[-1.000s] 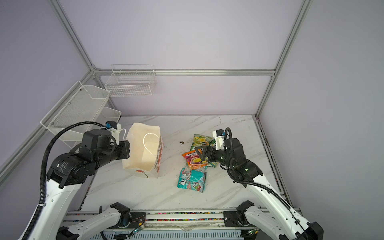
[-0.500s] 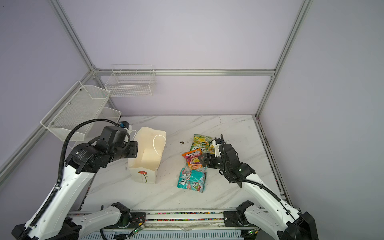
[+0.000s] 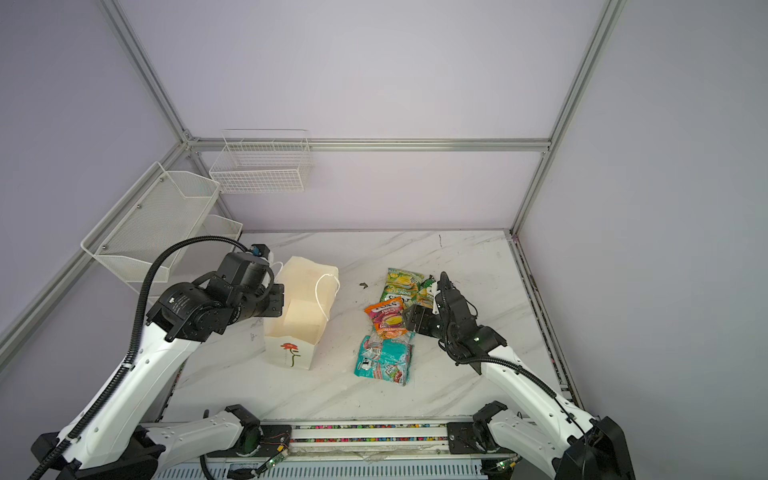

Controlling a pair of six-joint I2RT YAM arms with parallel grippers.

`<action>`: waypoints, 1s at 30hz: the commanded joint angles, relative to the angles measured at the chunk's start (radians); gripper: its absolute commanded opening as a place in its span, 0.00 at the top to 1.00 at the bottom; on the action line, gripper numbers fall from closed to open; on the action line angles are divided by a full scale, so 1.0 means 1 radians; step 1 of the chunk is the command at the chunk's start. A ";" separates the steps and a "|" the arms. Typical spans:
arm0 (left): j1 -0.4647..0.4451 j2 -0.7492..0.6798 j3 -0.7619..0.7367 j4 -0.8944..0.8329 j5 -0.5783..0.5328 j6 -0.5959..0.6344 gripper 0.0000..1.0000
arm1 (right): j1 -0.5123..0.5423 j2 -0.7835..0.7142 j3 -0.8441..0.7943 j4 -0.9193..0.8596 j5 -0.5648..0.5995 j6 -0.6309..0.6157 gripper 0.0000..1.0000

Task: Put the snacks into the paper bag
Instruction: 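Lower the right gripper onto the orange Fox's Fruits packet and grasp it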

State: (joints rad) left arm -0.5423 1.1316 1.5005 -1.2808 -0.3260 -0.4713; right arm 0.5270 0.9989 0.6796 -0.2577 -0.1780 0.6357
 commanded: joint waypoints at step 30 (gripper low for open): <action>-0.094 0.041 -0.070 0.081 -0.036 -0.051 1.00 | -0.001 0.226 -0.109 0.226 -0.053 0.096 0.24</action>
State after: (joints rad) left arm -0.6292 1.1725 1.4441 -1.2205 -0.3321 -0.5144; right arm 0.5270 1.2072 0.5892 -0.0799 -0.2207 0.7101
